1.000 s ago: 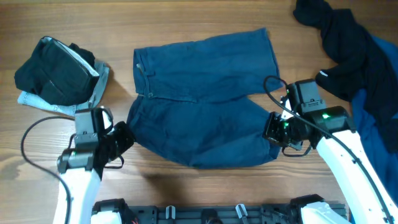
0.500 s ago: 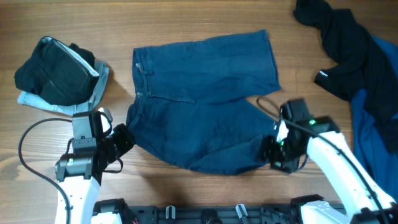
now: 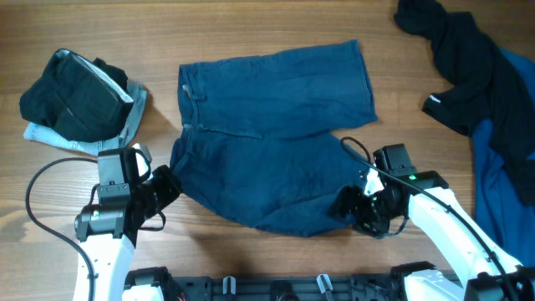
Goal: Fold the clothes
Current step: 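Pull the leg hems outward with both grippers to straighten the legs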
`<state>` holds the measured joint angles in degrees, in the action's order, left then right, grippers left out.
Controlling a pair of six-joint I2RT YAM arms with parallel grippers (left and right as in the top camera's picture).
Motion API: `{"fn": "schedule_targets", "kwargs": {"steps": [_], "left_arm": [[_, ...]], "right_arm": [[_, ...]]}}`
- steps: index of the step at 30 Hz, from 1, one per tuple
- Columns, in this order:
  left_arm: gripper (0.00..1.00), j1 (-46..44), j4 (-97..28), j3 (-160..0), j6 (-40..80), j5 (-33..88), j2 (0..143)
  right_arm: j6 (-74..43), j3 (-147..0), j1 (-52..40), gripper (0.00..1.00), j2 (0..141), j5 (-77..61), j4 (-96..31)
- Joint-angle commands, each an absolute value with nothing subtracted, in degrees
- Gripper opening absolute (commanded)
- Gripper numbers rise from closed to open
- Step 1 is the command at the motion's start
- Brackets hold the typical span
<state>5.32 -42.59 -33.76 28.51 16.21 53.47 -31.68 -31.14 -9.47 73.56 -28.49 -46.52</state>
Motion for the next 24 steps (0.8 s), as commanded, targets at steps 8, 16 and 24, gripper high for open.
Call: {"fn": "schedule_targets", "kwargs": {"steps": [8, 16, 24], "left_arm": [[0.04, 5.4, -42.0, -34.9, 27.2, 16.4, 53.7], [0.04, 5.4, -41.4, -34.9, 26.9, 16.4, 53.7], [0.04, 5.4, -41.4, -34.9, 25.7, 16.4, 53.7]], "right_arm": [[-34.6, -29.5, -9.5, 0.40, 73.7, -29.5, -48.6], [-34.9, -26.0, -9.5, 0.20, 73.6, -29.0, -38.7], [-29.9, -39.9, -9.5, 0.04, 65.0, -18.0, -55.2]]}}
